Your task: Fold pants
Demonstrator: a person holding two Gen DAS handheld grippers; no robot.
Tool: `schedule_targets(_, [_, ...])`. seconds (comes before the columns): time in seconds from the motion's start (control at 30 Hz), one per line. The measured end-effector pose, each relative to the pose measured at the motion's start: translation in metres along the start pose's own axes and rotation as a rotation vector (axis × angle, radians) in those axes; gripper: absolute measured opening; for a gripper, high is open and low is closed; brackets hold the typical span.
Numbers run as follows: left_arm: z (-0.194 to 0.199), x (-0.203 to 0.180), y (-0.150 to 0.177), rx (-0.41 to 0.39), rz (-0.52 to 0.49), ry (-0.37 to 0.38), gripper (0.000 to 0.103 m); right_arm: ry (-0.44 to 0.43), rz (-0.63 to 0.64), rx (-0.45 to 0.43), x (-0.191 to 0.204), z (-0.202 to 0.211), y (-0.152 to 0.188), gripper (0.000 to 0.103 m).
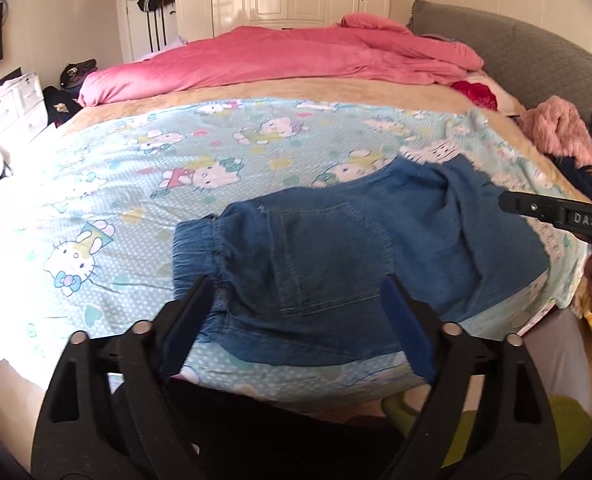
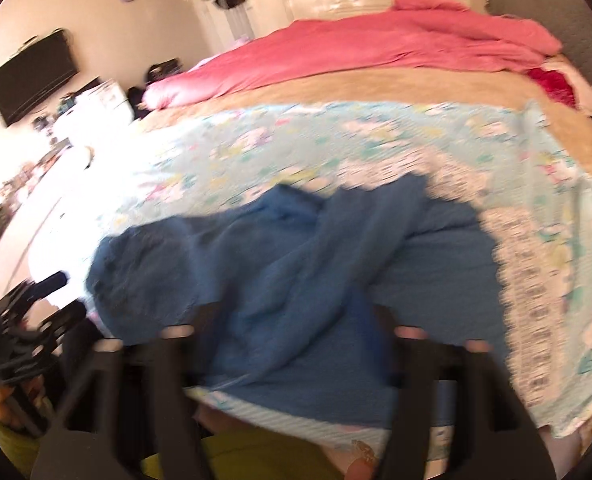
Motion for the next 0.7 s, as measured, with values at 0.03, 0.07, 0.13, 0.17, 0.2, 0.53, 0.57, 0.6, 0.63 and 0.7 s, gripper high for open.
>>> schedule_targets(0.03, [0.002, -0.004, -0.002, -0.001, 0.005, 0.011, 0.083, 0.013, -0.001, -0.021, -0.006, 0.005, -0.004, 0.078])
schedule_targets(0.07, [0.003, -0.008, -0.004, -0.003, 0.007, 0.021, 0.084, 0.021, -0.001, -0.028, -0.009, 0.007, -0.006, 0.078])
schedule_targets(0.13, [0.004, -0.018, -0.007, -0.007, 0.002, 0.04, 0.084, 0.04, -0.002, -0.045, -0.019, 0.01, -0.013, 0.078])
schedule_targets(0.17, [0.004, -0.025, -0.008, -0.006, -0.003, 0.053, 0.084, 0.05, -0.002, -0.047, -0.022, 0.01, -0.015, 0.078])
schedule_targets(0.2, [0.004, -0.031, -0.009, -0.003, -0.006, 0.068, 0.084, 0.056, -0.001, -0.05, -0.027, 0.009, -0.019, 0.078])
schedule_targets(0.53, [-0.024, -0.116, -0.007, 0.084, -0.107, 0.254, 0.08, 0.1, 0.026, -0.013, -0.057, -0.035, -0.07, 0.078])
schedule_targets(0.57, [-0.029, -0.124, -0.007, 0.093, -0.126, 0.265, 0.077, 0.103, 0.033, 0.008, -0.058, -0.048, -0.077, 0.078])
schedule_targets(0.6, [-0.031, -0.129, -0.007, 0.099, -0.137, 0.273, 0.075, 0.103, 0.047, 0.023, -0.058, -0.057, -0.082, 0.078])
schedule_targets(0.63, [-0.036, -0.136, -0.008, 0.108, -0.153, 0.283, 0.07, 0.103, 0.058, 0.042, -0.058, -0.067, -0.086, 0.078])
schedule_targets(0.7, [-0.046, -0.148, -0.009, 0.138, -0.167, 0.311, 0.063, 0.107, 0.072, 0.081, -0.059, -0.086, -0.092, 0.078])
Point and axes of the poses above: each gripper's, at about its wrist camera, not at the fingertips, and z roughly against the way its jaws point, x to its left, y to its underside, the point moved 3 cm from there along -z, roughly the way its jaws point, and after that the axes turned 11 degrees about -y, right-handed, at the moved point
